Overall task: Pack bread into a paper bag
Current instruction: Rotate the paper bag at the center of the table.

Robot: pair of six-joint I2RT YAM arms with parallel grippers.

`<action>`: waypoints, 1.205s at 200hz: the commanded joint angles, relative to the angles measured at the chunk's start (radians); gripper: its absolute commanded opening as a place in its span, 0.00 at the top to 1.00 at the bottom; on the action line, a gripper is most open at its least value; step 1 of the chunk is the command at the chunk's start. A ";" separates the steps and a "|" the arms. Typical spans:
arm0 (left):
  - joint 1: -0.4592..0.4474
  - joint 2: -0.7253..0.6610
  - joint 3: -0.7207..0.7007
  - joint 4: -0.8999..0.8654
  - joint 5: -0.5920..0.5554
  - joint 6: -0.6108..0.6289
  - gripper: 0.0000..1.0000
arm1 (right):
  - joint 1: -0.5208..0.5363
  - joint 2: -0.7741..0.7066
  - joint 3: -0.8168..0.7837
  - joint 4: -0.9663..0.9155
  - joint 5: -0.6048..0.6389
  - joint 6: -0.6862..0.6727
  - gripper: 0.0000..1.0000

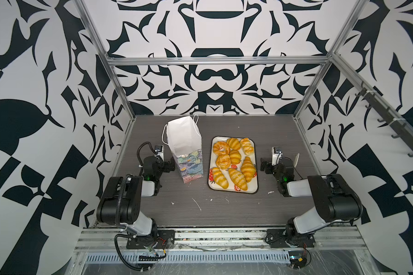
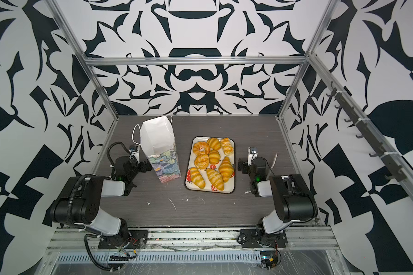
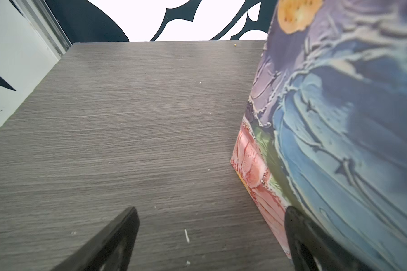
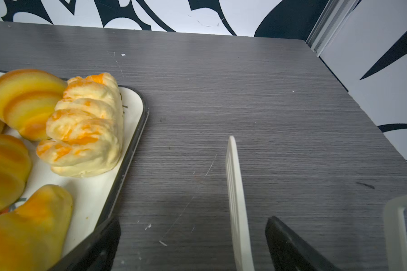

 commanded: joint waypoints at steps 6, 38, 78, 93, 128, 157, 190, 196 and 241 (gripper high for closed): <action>-0.003 0.007 0.015 0.031 -0.002 0.000 0.01 | -0.004 -0.005 0.019 0.037 0.022 0.005 0.00; -0.003 0.007 0.015 0.030 -0.002 0.001 0.01 | -0.003 -0.004 0.019 0.040 0.022 0.004 0.00; -0.003 0.007 0.016 0.030 -0.002 -0.001 0.01 | -0.003 -0.005 0.019 0.038 0.020 0.005 0.00; -0.003 0.006 0.015 0.030 -0.002 -0.001 0.01 | -0.003 -0.005 0.019 0.038 0.021 0.004 0.00; -0.003 0.008 0.016 0.028 0.003 0.008 0.01 | -0.003 -0.005 0.019 0.036 0.020 0.004 0.00; -0.003 0.006 0.015 0.029 0.003 0.009 0.01 | -0.003 -0.005 0.025 0.024 0.011 -0.009 0.00; -0.003 0.007 0.016 0.029 -0.010 0.004 0.01 | -0.004 -0.005 0.025 0.027 0.010 -0.008 0.00; -0.003 0.008 0.015 0.030 -0.009 0.004 0.01 | -0.002 -0.004 0.025 0.028 0.009 -0.007 0.00; -0.003 0.005 0.013 0.031 -0.046 -0.007 0.01 | -0.005 -0.003 0.031 0.017 0.049 0.009 0.00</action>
